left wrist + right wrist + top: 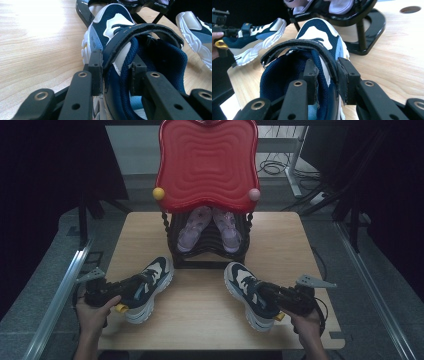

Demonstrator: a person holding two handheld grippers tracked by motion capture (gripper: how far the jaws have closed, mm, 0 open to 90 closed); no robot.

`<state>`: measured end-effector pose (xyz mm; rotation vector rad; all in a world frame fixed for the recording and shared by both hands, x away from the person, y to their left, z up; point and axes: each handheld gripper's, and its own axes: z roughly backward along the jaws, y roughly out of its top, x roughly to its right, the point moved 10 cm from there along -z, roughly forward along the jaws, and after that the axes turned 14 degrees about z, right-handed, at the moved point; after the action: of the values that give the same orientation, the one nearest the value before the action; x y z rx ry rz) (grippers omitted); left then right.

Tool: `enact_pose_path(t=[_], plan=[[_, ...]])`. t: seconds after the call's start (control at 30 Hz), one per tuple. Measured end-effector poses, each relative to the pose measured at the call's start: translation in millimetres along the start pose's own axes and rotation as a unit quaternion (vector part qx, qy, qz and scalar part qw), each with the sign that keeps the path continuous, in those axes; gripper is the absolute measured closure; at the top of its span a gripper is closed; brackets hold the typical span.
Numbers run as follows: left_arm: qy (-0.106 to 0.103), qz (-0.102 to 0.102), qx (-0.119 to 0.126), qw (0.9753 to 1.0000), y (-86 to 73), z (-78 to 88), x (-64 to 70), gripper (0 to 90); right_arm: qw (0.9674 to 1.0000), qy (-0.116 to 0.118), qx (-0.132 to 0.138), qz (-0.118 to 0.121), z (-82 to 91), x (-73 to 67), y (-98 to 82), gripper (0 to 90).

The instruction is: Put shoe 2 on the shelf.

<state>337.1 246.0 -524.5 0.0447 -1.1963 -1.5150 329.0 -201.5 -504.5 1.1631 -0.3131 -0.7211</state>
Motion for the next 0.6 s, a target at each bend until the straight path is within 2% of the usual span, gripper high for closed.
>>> enact_pose_path(t=[0.1, 0.23, 0.37, 0.53, 0.6], plan=[[-0.001, 0.002, 0.006, 1.0, 1.9, 3.6, -0.1, 69.8, 0.9999, -0.009, 0.008, -0.003, 7.0, 4.4, 1.6, 70.8], [-0.007, 0.009, 0.019, 0.9997, 5.8, 9.2, 1.0, 69.8, 0.9994, -0.017, 0.022, -0.021, 17.2, 10.3, 4.2, 70.8], [-0.016, 0.016, 0.036, 0.9991, 10.7, 15.8, 2.8, 69.8, 0.9985, -0.031, 0.037, -0.026, 28.4, 17.7, 7.8, 70.8], [-0.016, 0.02, 0.044, 0.9987, 12.7, 19.0, 2.6, 69.8, 0.997, -0.048, 0.051, -0.032, 39.0, 25.9, 11.3, 70.8], [-0.028, 0.029, 0.045, 0.9982, 13.5, 19.9, 4.8, 69.7, 0.9964, -0.051, 0.057, -0.037, 41.7, 28.4, 12.4, 70.8]])
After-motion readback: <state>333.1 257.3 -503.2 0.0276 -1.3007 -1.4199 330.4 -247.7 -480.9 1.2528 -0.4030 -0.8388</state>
